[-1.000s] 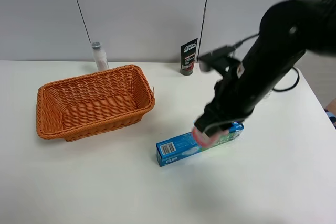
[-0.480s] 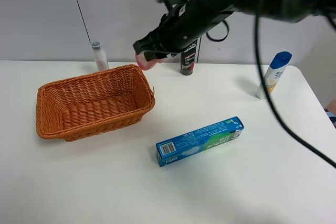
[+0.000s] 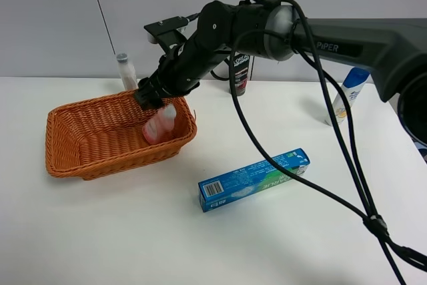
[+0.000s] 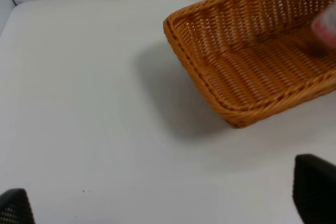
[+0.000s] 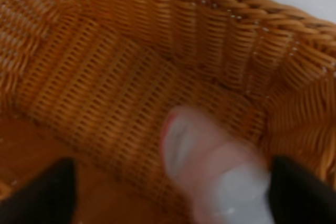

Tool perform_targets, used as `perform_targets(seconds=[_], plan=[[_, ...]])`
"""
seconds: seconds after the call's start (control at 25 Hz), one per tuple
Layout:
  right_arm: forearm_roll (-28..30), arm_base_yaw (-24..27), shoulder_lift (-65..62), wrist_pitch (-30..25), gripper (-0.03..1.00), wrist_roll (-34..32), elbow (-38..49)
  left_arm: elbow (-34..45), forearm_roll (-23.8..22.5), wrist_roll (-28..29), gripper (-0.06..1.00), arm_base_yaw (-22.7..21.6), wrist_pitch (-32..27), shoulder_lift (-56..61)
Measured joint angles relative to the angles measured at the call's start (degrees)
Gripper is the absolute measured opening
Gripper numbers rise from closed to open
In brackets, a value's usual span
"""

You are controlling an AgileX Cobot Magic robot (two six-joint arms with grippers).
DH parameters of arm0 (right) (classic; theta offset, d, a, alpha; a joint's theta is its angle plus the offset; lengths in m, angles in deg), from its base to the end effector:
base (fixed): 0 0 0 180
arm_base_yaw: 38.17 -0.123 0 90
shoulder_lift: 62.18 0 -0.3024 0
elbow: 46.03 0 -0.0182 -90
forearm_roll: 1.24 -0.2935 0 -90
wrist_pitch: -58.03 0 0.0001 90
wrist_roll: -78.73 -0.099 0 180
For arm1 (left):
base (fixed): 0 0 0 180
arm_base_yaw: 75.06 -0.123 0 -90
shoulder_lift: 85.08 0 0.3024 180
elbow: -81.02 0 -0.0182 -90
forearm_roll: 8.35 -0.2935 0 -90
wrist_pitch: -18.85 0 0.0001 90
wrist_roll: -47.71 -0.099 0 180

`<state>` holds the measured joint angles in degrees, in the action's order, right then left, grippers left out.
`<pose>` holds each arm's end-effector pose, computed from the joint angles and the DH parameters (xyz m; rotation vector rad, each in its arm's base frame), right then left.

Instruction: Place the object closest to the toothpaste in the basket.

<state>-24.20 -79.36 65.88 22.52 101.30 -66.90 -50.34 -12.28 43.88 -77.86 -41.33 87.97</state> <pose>0.3866 0.3682 0.2173 -1.0479 2.2755 0.5619 0.0204 0.0069 0.2975 0.0149 2.0221 0.1551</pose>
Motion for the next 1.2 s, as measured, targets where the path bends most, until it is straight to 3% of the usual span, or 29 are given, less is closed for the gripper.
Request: perform_targets(seconds=[0.16,0.4,0.64,0.8,0.96,1.2], plan=[[2.89,-0.7,-5.16,-4.53,0.82,-0.03,0.0,0.0,0.0,0.0,0.99,0.0,0.0,0.0],[11.41,-0.23,-25.44,-8.04,0.83,-5.31,-0.06,0.0,0.0,0.0,0.99,0.0,0.0,0.0],[15.04,7.4,-45.8,-15.45,0.83,-10.37,2.25,0.0,0.0,0.0,0.99,0.0,0.0,0.0],[18.27,18.11,-59.58,-18.4,0.83,-11.94,11.27,0.0,0.0,0.0,0.99,0.0,0.0,0.0],[18.95,28.08,-76.42,-20.89,0.83,-14.36,26.58,0.0,0.0,0.0,0.99,0.0,0.0,0.0],[19.07,36.39,-102.72,-26.35,0.83,-16.46,49.34,0.0,0.0,0.0,0.99,0.0,0.0,0.0]])
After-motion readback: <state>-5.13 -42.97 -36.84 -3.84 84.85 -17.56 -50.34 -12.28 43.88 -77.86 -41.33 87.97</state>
